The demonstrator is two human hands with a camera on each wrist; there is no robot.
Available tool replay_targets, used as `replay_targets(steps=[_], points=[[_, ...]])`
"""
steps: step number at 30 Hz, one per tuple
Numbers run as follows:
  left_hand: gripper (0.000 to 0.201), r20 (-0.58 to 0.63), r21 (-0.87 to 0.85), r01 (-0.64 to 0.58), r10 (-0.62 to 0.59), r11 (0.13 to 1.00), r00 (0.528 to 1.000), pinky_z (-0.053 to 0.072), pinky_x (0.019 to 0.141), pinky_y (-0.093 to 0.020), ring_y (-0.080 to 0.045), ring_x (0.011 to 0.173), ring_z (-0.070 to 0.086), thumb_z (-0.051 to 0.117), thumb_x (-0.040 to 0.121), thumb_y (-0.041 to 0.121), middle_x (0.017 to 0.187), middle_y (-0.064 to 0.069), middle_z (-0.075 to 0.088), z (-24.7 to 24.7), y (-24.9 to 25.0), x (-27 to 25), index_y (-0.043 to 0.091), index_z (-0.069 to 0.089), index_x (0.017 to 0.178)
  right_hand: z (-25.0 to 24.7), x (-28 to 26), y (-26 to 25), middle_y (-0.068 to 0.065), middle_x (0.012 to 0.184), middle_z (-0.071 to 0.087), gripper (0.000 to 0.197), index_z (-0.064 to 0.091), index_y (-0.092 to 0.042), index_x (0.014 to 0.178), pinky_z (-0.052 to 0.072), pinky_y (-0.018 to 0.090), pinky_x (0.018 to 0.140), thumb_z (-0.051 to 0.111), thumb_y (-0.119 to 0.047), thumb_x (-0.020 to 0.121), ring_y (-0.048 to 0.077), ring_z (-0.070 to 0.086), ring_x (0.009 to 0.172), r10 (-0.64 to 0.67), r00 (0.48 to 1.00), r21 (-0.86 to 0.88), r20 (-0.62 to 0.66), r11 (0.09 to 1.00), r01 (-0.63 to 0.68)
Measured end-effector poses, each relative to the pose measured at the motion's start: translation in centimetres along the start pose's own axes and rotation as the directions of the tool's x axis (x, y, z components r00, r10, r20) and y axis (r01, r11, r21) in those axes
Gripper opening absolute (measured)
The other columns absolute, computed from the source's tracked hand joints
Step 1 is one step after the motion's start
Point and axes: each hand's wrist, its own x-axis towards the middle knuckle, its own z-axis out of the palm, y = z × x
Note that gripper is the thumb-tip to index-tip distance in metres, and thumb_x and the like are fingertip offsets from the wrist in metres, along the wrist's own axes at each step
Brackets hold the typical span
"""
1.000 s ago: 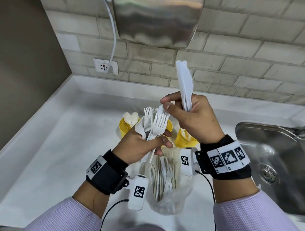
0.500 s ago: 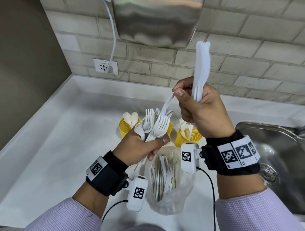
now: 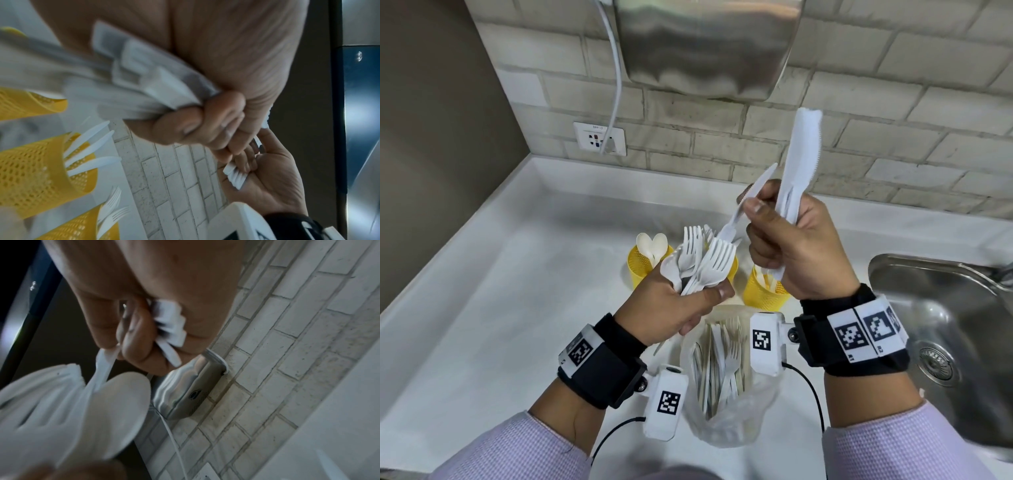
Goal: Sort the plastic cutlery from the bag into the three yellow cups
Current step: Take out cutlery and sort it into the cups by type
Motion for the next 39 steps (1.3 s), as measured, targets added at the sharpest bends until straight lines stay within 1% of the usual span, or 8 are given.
replay_targets(steps=[4, 9, 15, 18, 22, 32, 35, 39], points=[[0.011, -0.011, -0.033, -0.005, 0.005, 0.999, 1.000, 0.033, 0.045, -0.024, -0.014, 0.038, 0.035, 0.065, 0.097, 0.005, 0.051, 0.009, 0.052, -0.1, -0.3, 0.0, -0.006, 0.064, 0.094, 0.3, -0.4, 0.5, 0.022, 0.060, 0.032, 0.036, 0.057, 0.017, 0.103, 0.016, 0.026, 0.044, 0.067, -0.014, 0.090, 0.014, 0.021, 0.042, 0.023, 0.999, -0.152, 0.030, 0.988, -0.018], [0.013, -0.006, -0.025, -0.015, 0.015, 1.000, 1.000, 0.033, 0.047, -0.024, -0.010, 0.038, 0.035, 0.064, 0.098, 0.004, 0.050, 0.011, 0.053, 0.0, -0.1, -0.1, -0.009, 0.063, 0.096, 0.8, -0.1, -0.2, 0.007, 0.065, 0.020, 0.014, 0.054, -0.010, 0.092, 0.018, 0.024, 0.045, 0.054, -0.018, 0.103, 0.016, 0.015, 0.049, -0.023, 0.992, -0.043, -0.121, 0.999, 0.018], [0.014, -0.013, -0.005, -0.022, 0.022, 1.000, 1.000, 0.034, 0.048, -0.028, -0.016, 0.040, 0.036, 0.070, 0.095, 0.013, 0.051, 0.008, 0.050, -0.1, -0.1, -0.2, 0.000, 0.065, 0.091, -0.4, 0.7, -1.2, 0.000, 0.069, 0.051, 0.020, 0.054, -0.012, 0.091, 0.046, 0.027, 0.053, 0.045, -0.016, 0.109, 0.015, 0.052, 0.059, 0.043, 0.872, 0.326, -0.488, 0.936, 0.137], [0.012, -0.082, 0.067, -0.042, 0.047, 0.997, 0.995, 0.038, 0.049, -0.027, -0.018, 0.043, 0.044, 0.074, 0.093, 0.020, 0.053, -0.002, 0.054, 0.1, -0.3, 0.0, 0.013, 0.070, 0.084, -1.7, 0.6, -0.7, 0.007, 0.084, 0.065, 0.017, 0.053, -0.013, 0.096, 0.060, 0.042, 0.076, 0.047, -0.022, 0.108, 0.029, 0.071, 0.081, 0.147, 0.862, 0.556, -0.486, 0.812, 0.175], [0.015, -0.132, 0.316, -0.138, 0.188, 0.939, 0.973, 0.050, 0.075, -0.036, -0.024, 0.078, 0.068, 0.074, 0.091, 0.020, 0.082, -0.008, 0.073, 0.3, -0.5, 0.5, 0.006, 0.073, 0.097, -2.1, 0.5, -0.2, 0.003, 0.075, 0.061, 0.019, 0.052, -0.017, 0.098, 0.059, 0.035, 0.064, 0.043, -0.028, 0.110, 0.020, 0.065, 0.061, 0.175, 0.865, 0.669, -0.470, 0.710, 0.219], [0.027, -0.173, 0.660, -0.203, 0.409, 0.723, 0.896, 0.047, 0.064, -0.031, -0.012, 0.063, 0.039, 0.046, 0.081, 0.029, 0.060, 0.017, 0.043, -0.2, 0.2, 0.7, 0.034, 0.061, 0.102, -0.2, -1.2, 0.1, -0.002, 0.058, 0.017, 0.036, 0.045, -0.023, 0.075, 0.016, 0.020, 0.036, 0.052, -0.040, 0.106, 0.011, 0.015, 0.041, -0.023, 0.884, 0.271, -0.466, 0.948, 0.167], [0.013, -0.222, 0.569, -0.201, 0.385, 0.797, 0.896, 0.049, 0.062, -0.035, -0.016, 0.060, 0.050, 0.062, 0.087, 0.022, 0.061, 0.008, 0.058, -0.2, 0.2, 0.6, 0.031, 0.061, 0.096, -0.4, -1.6, 0.3, 0.000, 0.056, 0.016, 0.039, 0.030, -0.019, 0.072, 0.013, 0.021, 0.039, 0.059, -0.028, 0.098, 0.012, 0.015, 0.038, -0.053, 0.915, 0.089, -0.399, 0.991, 0.096], [0.019, -0.202, 0.380, -0.179, 0.270, 0.908, 0.942, 0.050, 0.070, -0.044, -0.032, 0.075, 0.066, 0.075, 0.089, 0.024, 0.079, -0.014, 0.072, -0.3, -0.2, 0.5, 0.005, 0.071, 0.093, -0.8, -1.8, -0.1, -0.001, 0.052, 0.022, 0.025, 0.052, -0.021, 0.070, 0.015, 0.019, 0.041, 0.068, -0.024, 0.089, 0.011, 0.017, 0.037, -0.046, 0.968, -0.047, -0.248, 0.998, 0.035]])
